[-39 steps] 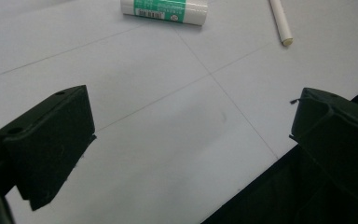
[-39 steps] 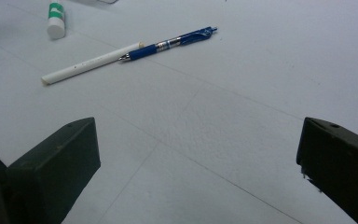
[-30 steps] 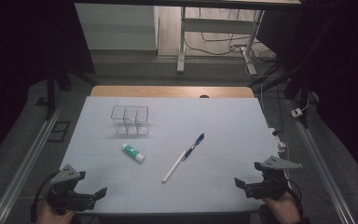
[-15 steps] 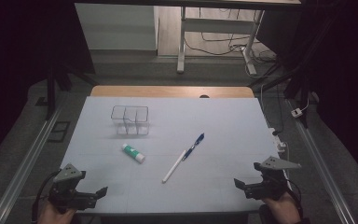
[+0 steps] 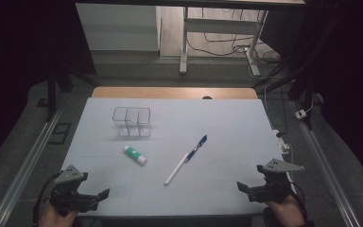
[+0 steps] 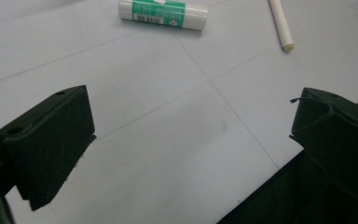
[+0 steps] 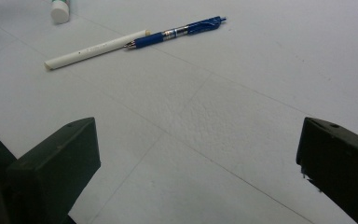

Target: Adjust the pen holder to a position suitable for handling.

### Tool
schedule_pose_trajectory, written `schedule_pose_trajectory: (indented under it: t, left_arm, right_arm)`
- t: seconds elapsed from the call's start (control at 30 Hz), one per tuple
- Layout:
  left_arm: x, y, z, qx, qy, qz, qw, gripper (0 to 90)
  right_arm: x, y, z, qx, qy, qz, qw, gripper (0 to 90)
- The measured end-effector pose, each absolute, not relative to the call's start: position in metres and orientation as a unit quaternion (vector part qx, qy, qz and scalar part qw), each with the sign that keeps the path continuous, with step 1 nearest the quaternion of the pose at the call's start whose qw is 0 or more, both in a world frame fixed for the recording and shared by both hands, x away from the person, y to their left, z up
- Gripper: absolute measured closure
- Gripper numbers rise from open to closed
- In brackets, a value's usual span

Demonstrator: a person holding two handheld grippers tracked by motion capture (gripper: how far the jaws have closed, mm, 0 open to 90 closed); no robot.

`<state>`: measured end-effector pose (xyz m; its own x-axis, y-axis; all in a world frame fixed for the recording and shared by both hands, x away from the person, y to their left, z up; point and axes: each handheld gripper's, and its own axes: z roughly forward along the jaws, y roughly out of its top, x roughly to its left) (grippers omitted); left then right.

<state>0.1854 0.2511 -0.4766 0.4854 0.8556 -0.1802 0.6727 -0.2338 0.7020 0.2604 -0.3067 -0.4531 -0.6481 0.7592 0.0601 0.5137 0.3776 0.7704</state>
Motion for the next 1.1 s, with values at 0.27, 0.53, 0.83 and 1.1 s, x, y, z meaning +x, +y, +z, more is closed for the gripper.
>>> schedule_pose_trajectory:
  t: [0.27, 0.53, 0.83, 1.1]
  left_arm:
    - [0.19, 0.252, -0.473, 0.769, 0.493, 0.124, 0.387, 0.0]
    - [0.2, 0.246, -0.471, 0.778, 0.477, 0.132, 0.387, 0.0]
    - [0.214, 0.243, -0.471, 0.783, 0.465, 0.13, 0.392, 0.0]
    - [0.227, 0.239, -0.475, 0.79, 0.452, 0.122, 0.395, 0.0]
  right_arm:
    - [0.261, -0.306, -0.453, 0.389, 0.817, 0.396, 0.154, 0.0]
    - [0.261, -0.306, -0.453, 0.388, 0.818, 0.396, 0.152, 0.0]
    - [0.261, -0.306, -0.453, 0.388, 0.819, 0.395, 0.151, 0.0]
    - [0.261, -0.305, -0.454, 0.386, 0.82, 0.395, 0.15, 0.0]
